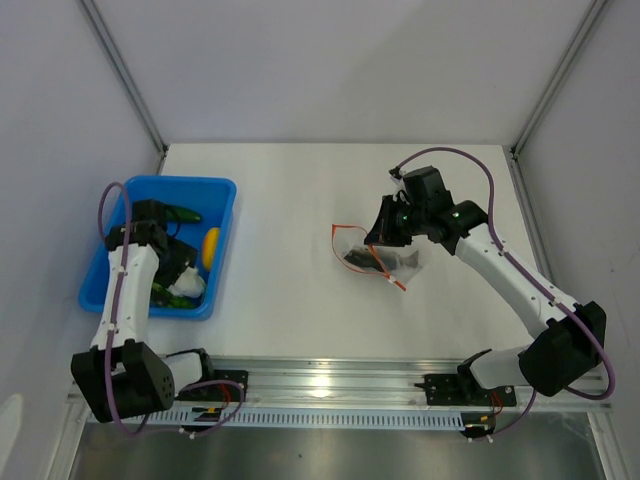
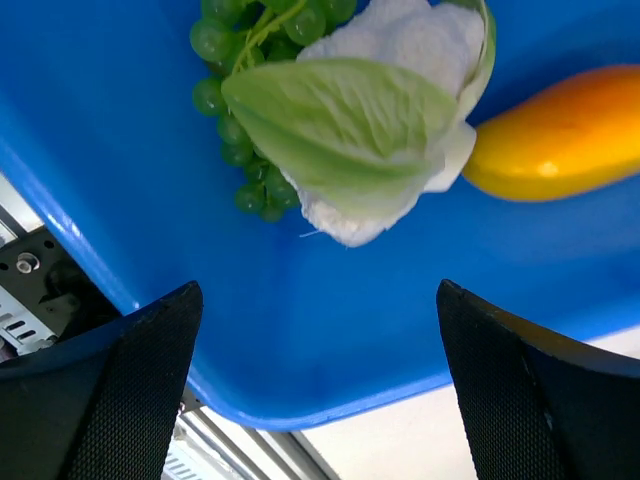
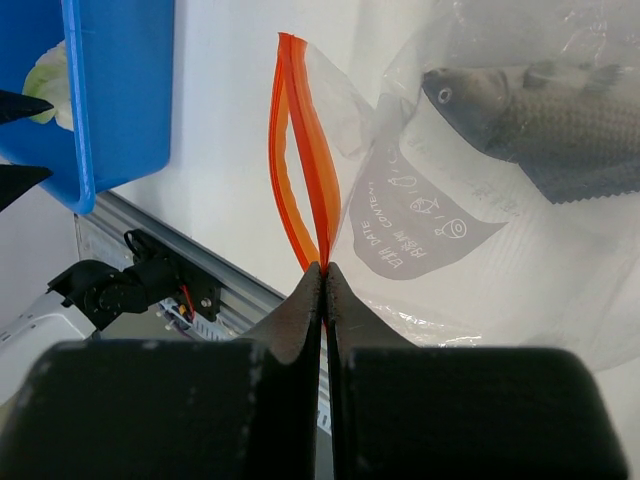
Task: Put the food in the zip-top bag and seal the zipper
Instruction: Pick up the fake vegetable from the bin.
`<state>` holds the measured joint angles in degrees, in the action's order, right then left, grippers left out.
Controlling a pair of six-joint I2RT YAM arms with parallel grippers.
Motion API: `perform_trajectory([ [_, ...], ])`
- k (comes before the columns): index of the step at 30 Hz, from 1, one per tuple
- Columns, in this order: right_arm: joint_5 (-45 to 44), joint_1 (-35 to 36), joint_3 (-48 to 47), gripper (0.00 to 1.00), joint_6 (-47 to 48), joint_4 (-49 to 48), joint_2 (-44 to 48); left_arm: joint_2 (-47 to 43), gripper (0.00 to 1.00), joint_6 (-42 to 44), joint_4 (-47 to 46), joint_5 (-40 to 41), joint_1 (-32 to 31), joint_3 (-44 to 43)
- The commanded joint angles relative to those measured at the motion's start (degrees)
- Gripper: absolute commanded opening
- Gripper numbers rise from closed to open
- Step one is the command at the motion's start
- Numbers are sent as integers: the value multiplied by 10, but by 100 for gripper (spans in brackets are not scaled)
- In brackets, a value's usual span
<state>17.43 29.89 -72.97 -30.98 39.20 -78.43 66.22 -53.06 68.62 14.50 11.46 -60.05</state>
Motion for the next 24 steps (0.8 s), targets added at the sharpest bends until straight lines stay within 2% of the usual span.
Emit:
perform_trajectory([
  [1, 6, 2, -9, 0, 11, -3, 2, 23, 98, 1, -50, 14, 19, -2],
  [5, 3, 3, -9, 0, 12, 0, 5, 71, 98, 23, -83, -8, 39, -17],
  [16, -5, -3, -9, 0, 13, 6, 14, 162, 97, 42, -112, 19, 52, -16],
  [21, -4, -5, -9, 0, 11, 5, 16, 173, 86, 60, -136, -4, 51, -10],
  [24, -5, -5, -9, 0, 10, 5, 16, 169, 73, 70, -146, -16, 51, -7],
])
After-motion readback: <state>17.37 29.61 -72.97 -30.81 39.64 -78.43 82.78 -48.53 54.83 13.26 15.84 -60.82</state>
